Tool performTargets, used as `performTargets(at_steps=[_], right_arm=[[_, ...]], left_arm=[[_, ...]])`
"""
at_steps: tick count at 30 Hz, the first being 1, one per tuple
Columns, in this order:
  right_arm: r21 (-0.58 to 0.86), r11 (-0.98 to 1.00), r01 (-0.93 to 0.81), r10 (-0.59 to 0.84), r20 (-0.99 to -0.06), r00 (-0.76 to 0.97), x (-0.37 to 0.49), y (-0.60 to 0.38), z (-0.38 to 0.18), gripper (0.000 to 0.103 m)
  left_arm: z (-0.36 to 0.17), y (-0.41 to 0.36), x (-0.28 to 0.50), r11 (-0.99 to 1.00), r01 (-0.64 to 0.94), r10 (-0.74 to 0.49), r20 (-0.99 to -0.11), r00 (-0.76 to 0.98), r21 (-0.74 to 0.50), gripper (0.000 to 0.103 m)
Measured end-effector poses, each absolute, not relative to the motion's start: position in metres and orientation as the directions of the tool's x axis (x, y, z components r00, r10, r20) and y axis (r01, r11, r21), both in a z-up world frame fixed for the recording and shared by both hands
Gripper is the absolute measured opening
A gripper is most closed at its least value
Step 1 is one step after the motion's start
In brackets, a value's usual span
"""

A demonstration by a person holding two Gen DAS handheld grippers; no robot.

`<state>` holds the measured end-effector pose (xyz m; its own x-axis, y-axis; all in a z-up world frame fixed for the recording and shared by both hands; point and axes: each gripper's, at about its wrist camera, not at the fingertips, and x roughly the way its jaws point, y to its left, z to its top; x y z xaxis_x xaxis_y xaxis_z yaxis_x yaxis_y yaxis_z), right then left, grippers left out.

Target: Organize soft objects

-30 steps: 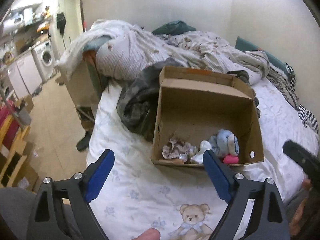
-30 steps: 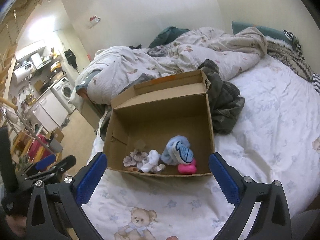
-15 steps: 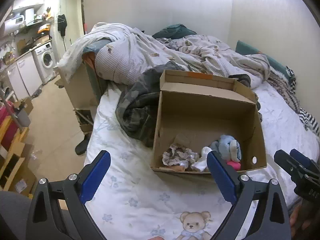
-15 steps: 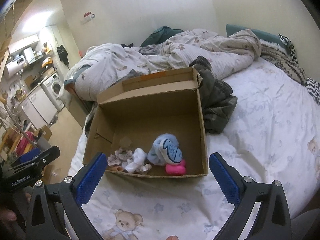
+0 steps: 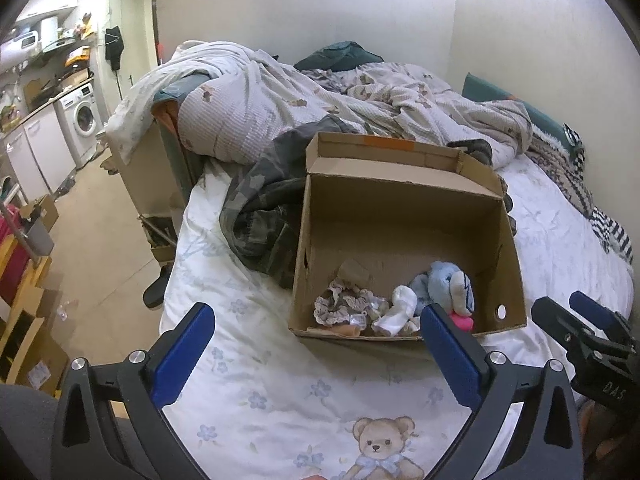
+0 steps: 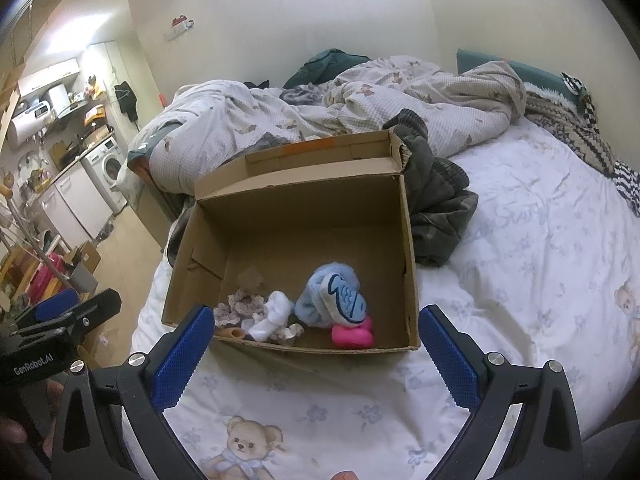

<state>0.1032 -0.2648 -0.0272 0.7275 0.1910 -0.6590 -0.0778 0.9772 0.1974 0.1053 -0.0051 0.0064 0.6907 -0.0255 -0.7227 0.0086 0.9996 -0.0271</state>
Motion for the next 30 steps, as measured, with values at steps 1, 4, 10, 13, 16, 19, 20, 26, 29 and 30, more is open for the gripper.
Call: performTargets(at_steps=[1,4,10,13,16,19,20,26,29,30], right_arm=[[0.2,0.977,-0.077,0.193,-0.66,0.726,0.1033,-0.2647,-0.0268,0.103],[0.199,0.977,-0.077,0.192,-0.661,0.726,0.1029,-0.2644,-0.0267,0.103],[0.199,0.977,-0.077,0.192,-0.66,0.726,0.1032,-0.264,-0.0264,0.103],[0.199,0.977,-0.078,0.192,-0.66,0.726,0.1032,-0.2638,-0.0263,0.103],[0.198,0.977,-0.078,0.192,-0.661,0.726,0.103,-0.2638,-0.0264,0.103],[0.199,0.977,-0.077,0.191,-0.661,0.726,0.1032,-0.2636,-0.026,0.103],[0.198,0.977,-0.076,0.19,-0.661,0.726,0.1029,-0.2635,-0.0261,0.103],[0.196,0.978,-0.076,0.189,-0.662,0.725,0.1032,-0.2634,-0.026,0.103],[0.198,0.977,-0.077,0.191,-0.66,0.726,0.1032,-0.2635,-0.0254,0.103],[0.197,0.977,-0.077,0.19,-0.66,0.727,0.1031,-0.2634,-0.0255,0.103]], left_arm=[[0.006,-0.0053,0.1052,1.0,0.008,-0.026,-0.724,0.69,-0.027,0.102],[0.0054,-0.0054,0.1047,1.0,0.004,-0.021,-0.724,0.69,-0.025,0.102],[0.003,-0.004,0.1061,1.0,-0.005,-0.017,-0.732,0.681,-0.028,0.102],[0.003,-0.0041,0.1063,1.0,-0.006,-0.015,-0.732,0.682,-0.026,0.102],[0.0025,-0.0042,0.1062,1.0,-0.006,-0.015,-0.732,0.681,-0.027,0.102],[0.0021,-0.004,0.1063,1.0,-0.007,-0.013,-0.732,0.681,-0.024,0.102],[0.0021,-0.004,0.1063,1.0,-0.007,-0.013,-0.733,0.681,-0.024,0.102],[0.0018,-0.0037,0.1062,1.0,-0.006,-0.014,-0.732,0.681,-0.025,0.102],[0.0019,-0.0036,0.1061,1.0,-0.006,-0.012,-0.731,0.682,-0.023,0.102],[0.0023,-0.0039,0.1065,1.0,-0.006,-0.014,-0.732,0.681,-0.024,0.102]])
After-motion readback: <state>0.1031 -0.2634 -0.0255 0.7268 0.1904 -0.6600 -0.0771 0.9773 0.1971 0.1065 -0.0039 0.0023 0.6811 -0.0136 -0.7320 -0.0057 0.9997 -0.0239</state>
